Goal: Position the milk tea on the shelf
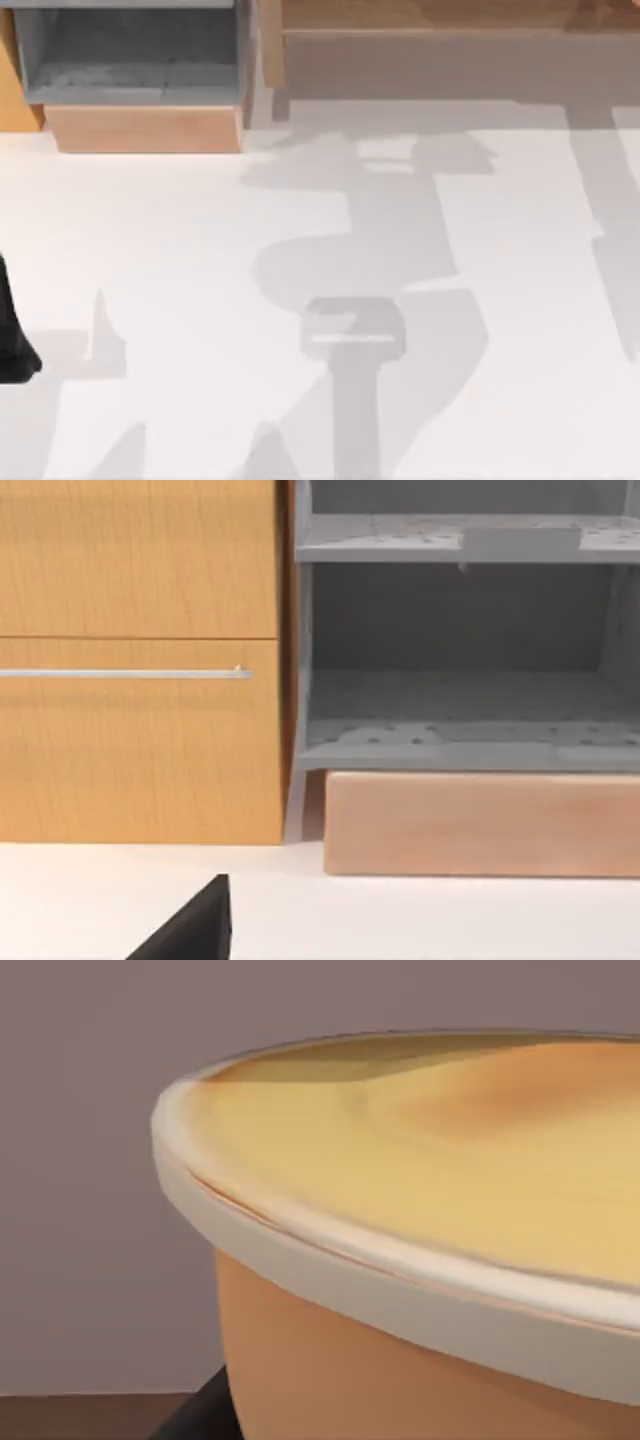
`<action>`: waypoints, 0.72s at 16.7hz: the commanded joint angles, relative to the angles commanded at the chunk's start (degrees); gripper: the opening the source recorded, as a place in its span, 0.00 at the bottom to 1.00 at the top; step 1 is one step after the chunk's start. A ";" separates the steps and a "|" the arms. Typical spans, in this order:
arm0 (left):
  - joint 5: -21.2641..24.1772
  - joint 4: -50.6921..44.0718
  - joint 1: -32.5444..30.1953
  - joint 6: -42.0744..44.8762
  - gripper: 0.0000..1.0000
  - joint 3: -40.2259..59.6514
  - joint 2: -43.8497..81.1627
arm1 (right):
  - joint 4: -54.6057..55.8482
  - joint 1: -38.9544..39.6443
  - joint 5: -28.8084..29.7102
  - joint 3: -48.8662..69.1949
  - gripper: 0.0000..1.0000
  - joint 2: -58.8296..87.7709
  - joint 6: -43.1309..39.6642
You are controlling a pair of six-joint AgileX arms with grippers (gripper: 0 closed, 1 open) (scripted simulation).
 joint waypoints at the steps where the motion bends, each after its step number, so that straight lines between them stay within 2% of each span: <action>1: 0.00 0.00 0.00 0.00 1.00 0.00 0.00 | -2.45 2.99 2.74 1.33 0.00 0.06 0.07; 7: 0.00 0.00 0.00 0.00 1.00 0.00 0.00 | -14.85 18.66 17.20 9.23 0.00 1.43 0.18; 12: 0.00 0.00 0.00 0.00 1.00 0.00 0.00 | -20.11 26.06 24.48 14.39 0.00 2.56 -0.18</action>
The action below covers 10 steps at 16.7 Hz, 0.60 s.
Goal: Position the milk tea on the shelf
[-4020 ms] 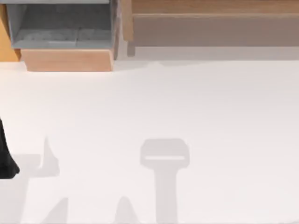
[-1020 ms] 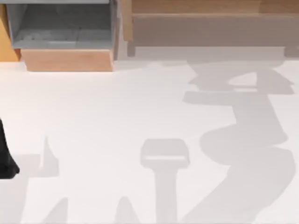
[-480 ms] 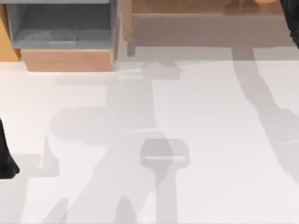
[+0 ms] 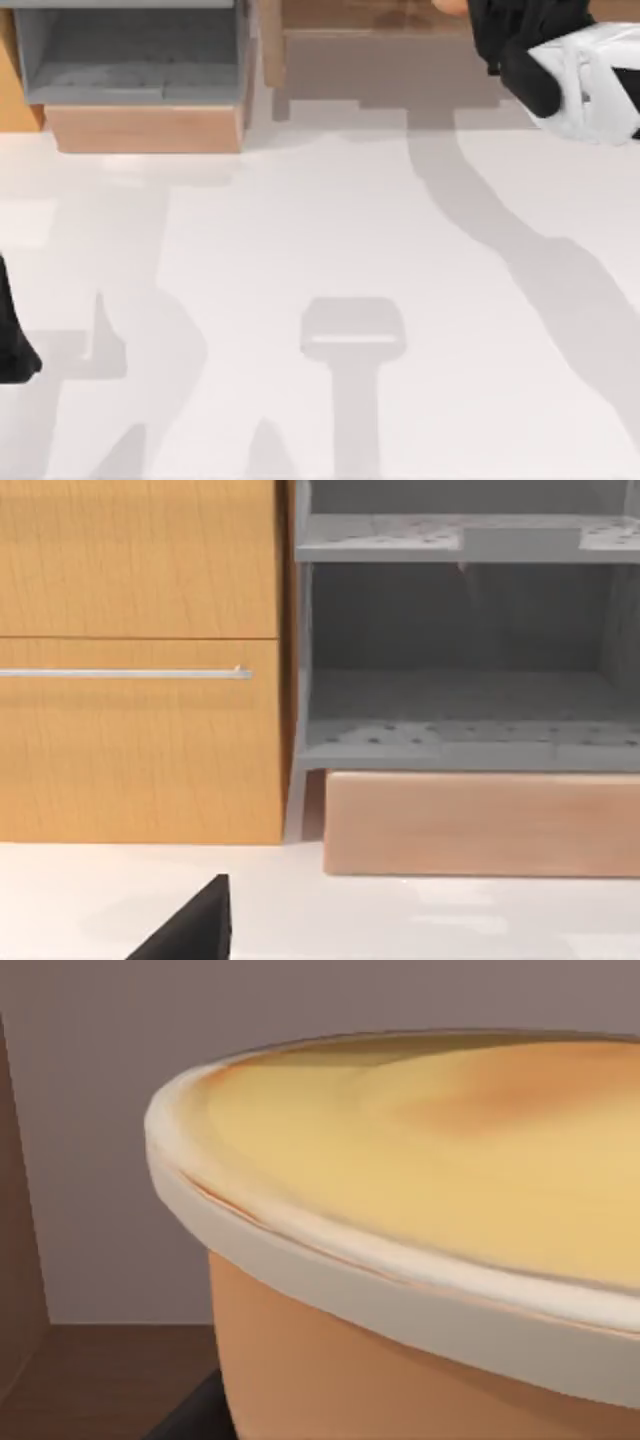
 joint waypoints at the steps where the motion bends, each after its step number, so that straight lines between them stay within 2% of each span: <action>1: 0.00 0.00 0.00 0.00 1.00 0.00 0.00 | -0.36 0.56 0.66 0.61 0.00 0.00 -0.04; 10: 0.00 0.00 0.00 0.00 1.00 0.00 0.00 | -0.03 0.16 0.43 2.55 0.00 2.02 -0.05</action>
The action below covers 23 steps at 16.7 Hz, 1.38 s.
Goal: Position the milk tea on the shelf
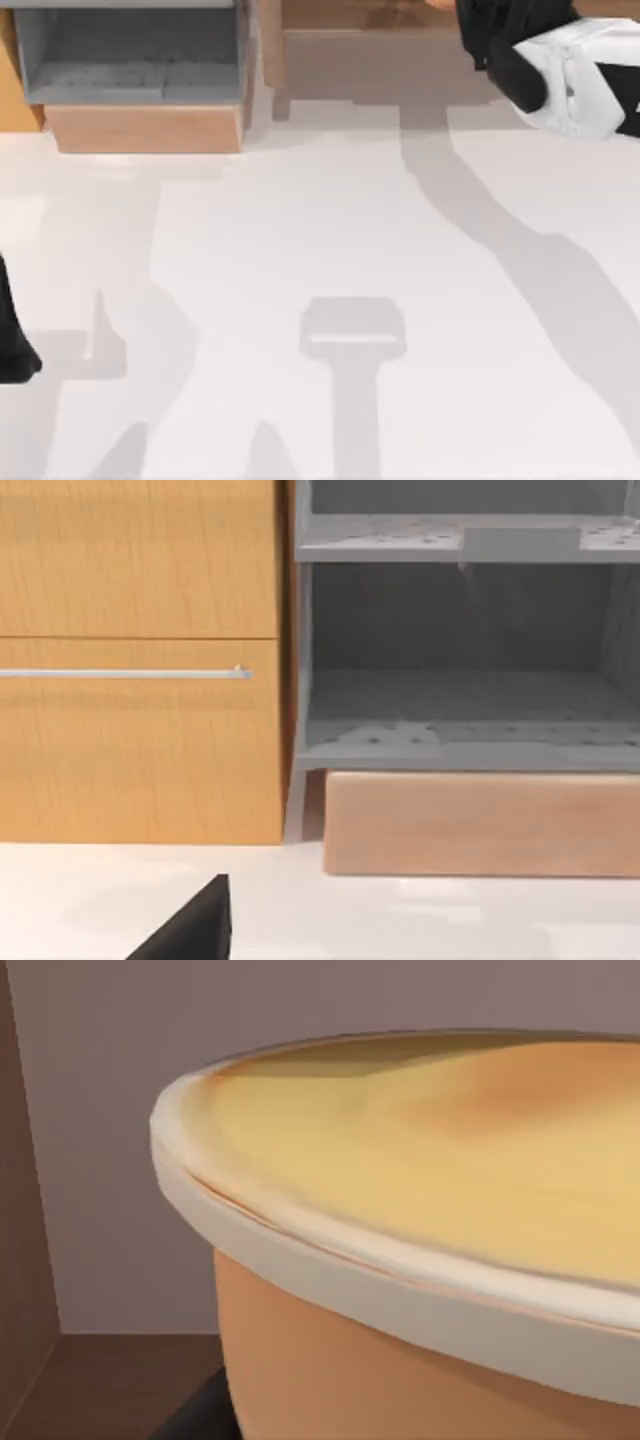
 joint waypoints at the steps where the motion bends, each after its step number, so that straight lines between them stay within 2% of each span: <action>1: 0.00 0.00 0.00 0.00 1.00 0.00 0.00 | 0.17 -0.26 -0.18 0.93 0.00 1.26 -0.01; 11: 0.00 0.00 0.00 0.00 1.00 0.00 0.00 | 1.43 -1.71 -1.68 6.17 0.00 7.57 -0.07; 23: 0.00 0.00 0.00 0.00 1.00 0.00 0.00 | 1.43 -1.71 -1.68 6.17 0.90 7.57 -0.07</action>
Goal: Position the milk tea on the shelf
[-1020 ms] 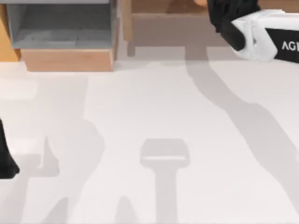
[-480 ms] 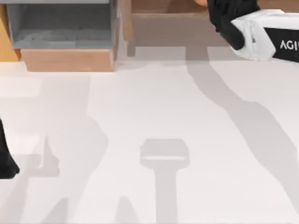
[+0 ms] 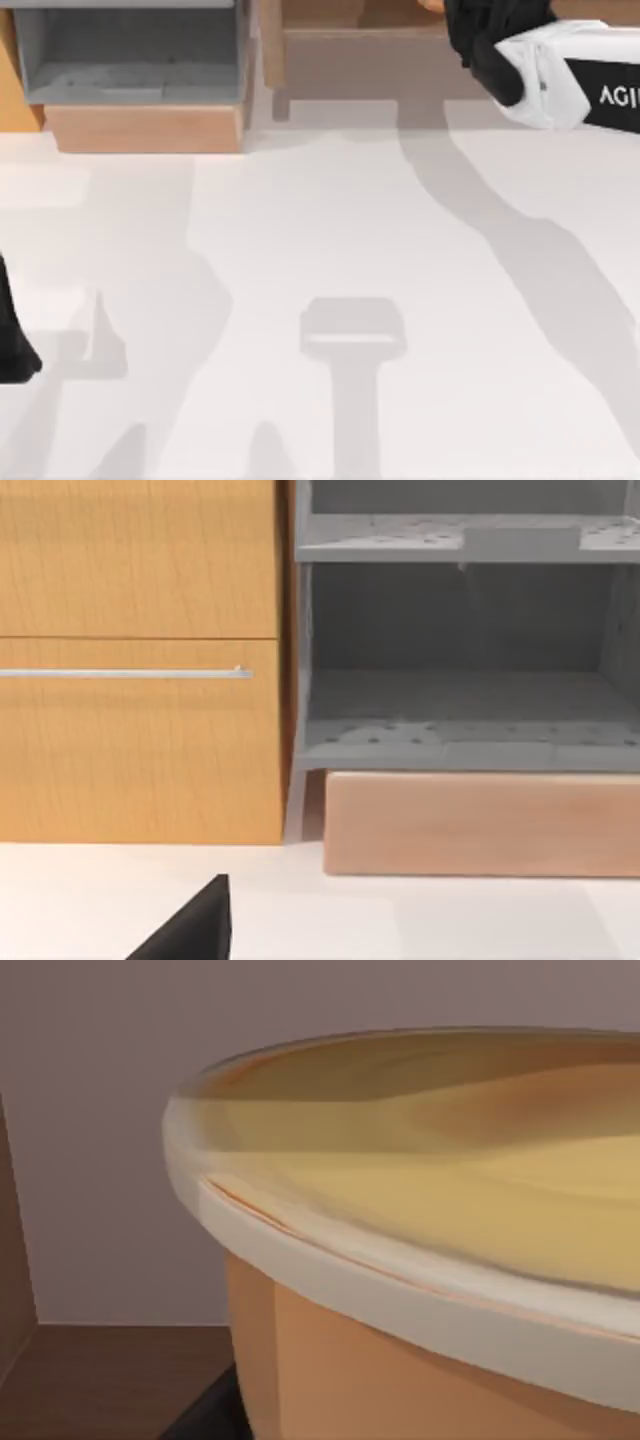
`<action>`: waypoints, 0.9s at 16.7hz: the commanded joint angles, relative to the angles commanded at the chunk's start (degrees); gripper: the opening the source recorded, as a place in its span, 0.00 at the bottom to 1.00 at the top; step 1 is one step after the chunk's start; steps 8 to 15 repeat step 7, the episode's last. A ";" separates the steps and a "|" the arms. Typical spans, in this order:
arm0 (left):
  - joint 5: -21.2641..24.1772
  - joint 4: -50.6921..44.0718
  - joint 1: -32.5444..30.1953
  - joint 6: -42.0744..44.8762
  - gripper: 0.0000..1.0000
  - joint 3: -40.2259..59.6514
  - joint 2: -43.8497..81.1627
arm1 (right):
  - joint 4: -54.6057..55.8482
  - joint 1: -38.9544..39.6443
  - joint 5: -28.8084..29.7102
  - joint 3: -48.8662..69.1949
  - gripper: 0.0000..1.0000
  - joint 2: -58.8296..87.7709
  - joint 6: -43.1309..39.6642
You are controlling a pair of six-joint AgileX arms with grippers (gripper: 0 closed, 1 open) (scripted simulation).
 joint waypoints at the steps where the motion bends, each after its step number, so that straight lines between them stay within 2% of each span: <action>1: 0.00 0.00 0.00 0.00 1.00 0.00 0.00 | 0.00 0.00 0.00 0.00 0.98 0.00 0.00; 15: 0.00 0.00 0.00 0.00 1.00 0.00 0.00 | 0.00 0.00 0.00 0.00 1.00 0.00 0.00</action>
